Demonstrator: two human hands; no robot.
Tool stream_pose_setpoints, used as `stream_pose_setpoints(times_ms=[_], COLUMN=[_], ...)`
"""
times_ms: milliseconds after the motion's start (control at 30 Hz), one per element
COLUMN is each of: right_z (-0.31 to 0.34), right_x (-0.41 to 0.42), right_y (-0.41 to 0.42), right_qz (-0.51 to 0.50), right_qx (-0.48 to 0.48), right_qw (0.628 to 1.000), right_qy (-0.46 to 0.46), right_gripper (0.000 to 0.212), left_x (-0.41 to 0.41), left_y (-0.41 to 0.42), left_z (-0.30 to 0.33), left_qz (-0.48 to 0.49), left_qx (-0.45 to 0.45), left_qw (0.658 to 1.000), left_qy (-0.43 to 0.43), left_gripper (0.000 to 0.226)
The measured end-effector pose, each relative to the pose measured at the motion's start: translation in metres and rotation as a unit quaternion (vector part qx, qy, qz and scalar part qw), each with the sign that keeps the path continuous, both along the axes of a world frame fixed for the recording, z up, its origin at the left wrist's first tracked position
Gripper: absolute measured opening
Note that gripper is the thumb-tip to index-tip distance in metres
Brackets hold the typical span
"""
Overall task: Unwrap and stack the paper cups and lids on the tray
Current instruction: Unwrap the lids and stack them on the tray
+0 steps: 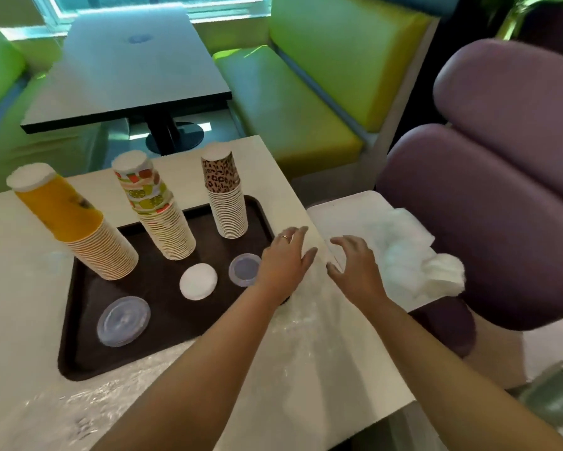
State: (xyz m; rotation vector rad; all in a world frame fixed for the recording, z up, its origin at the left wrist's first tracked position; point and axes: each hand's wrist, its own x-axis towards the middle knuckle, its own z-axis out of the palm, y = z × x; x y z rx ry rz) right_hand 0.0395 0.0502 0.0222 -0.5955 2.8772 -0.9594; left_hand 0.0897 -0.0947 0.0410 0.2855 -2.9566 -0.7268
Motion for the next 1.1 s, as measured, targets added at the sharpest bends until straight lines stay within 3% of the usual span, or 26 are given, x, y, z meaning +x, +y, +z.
stream_pose_setpoints(times_ms=[233, 500, 767, 933, 1100], right_z=[-0.022, -0.059, -0.081, -0.092, -0.093], right_x=[-0.039, -0.067, -0.073, -0.073, -0.071], right_y=[0.076, 0.123, 0.135, 0.142, 0.145], right_qz=[-0.091, -0.091, -0.068, -0.041, -0.048], right_qx=[0.021, 0.06, -0.011, -0.074, -0.103], right_qw=[0.995, 0.989, 0.987, 0.982, 0.972], right_qy=[-0.024, -0.095, -0.144, -0.17, -0.203], right_gripper=[0.073, 0.098, 0.094, 0.082, 0.074], left_x=[-0.042, -0.08, -0.113, -0.13, -0.133], left_y=[0.073, 0.136, 0.175, 0.177, 0.169], left_z=[-0.02, -0.052, -0.076, -0.095, -0.113], left_qz=[-0.003, 0.019, 0.047, 0.083, 0.178], left_qx=[0.004, 0.134, 0.297, 0.35, 0.445], left_qw=[0.998, 0.982, 0.936, 0.913, 0.845], left_qy=[-0.058, -0.134, -0.184, -0.192, -0.237], left_gripper=[0.062, 0.069, 0.067, 0.067, 0.079])
